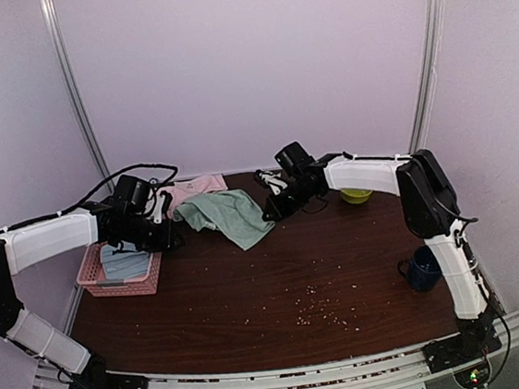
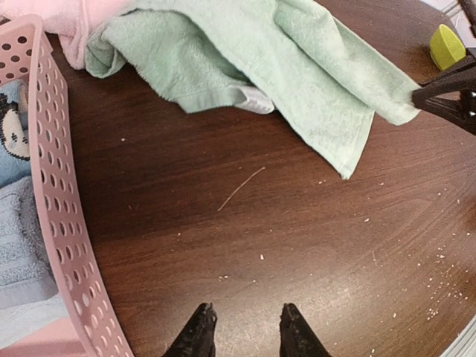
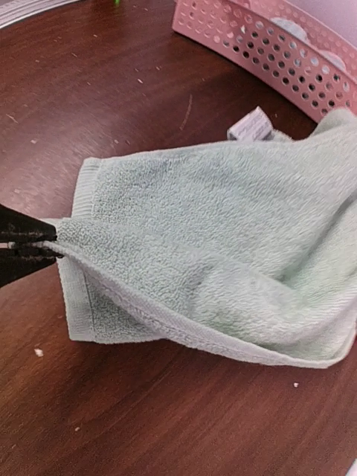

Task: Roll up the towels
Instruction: Move the towel to the center of the board, then flatten out the towel at the center of the board.

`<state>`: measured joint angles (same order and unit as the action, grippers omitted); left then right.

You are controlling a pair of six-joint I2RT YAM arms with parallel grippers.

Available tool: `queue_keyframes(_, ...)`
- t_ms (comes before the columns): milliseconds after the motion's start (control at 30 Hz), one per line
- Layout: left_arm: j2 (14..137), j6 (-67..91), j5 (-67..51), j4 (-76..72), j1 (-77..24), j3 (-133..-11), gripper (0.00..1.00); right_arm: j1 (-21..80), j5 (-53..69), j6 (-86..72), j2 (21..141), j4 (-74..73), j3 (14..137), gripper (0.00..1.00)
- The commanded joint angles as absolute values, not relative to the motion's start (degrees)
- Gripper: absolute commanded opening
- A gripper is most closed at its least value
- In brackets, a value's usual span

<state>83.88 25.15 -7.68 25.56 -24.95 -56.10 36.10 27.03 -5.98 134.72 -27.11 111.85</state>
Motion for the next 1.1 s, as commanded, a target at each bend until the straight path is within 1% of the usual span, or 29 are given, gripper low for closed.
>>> queue_keyframes(0, 81.3, 21.1, -9.4, 22.1, -24.9, -58.7, 0.33, 35.0, 29.6, 5.5, 119.3, -35.9, 110.1, 0.0)
queue_keyframes(100, 81.7, 19.3, -7.7, 23.9, -24.9, -61.5, 0.35, 34.7, 29.7, 13.2, 110.5, -43.8, 106.1, 0.0)
queue_keyframes(233, 84.0, 18.6, -6.4, 24.5, -24.9, -64.4, 0.36, 32.9, 25.6, 16.7, 98.0, -43.4, 95.8, 0.0)
queue_keyframes(367, 87.7, 19.5, -6.7, 23.8, -24.9, -66.7, 0.38, 26.8, 22.4, 18.8, 91.8, -44.4, 87.8, 0.0)
queue_keyframes(533, 95.5, 21.4, -10.6, 20.5, -25.3, -69.0, 0.41, 23.3, 13.6, 20.8, 92.7, -43.6, 78.5, 0.0)
queue_keyframes(767, 108.6, 21.0, -13.3, 23.4, -26.8, -77.7, 0.41, 21.3, 13.7, 18.1, 92.8, -39.7, 73.8, 0.0)
queue_keyframes(933, 115.7, 21.1, -20.7, 22.0, -27.0, -81.0, 0.41, 20.7, 13.9, 17.7, 93.9, -38.4, 72.8, 0.0)
queue_keyframes(1067, 119.8, 21.9, -19.9, 23.9, -27.6, -83.7, 0.39, 20.6, 14.6, 17.3, 94.6, -38.2, 73.0, 0.0)
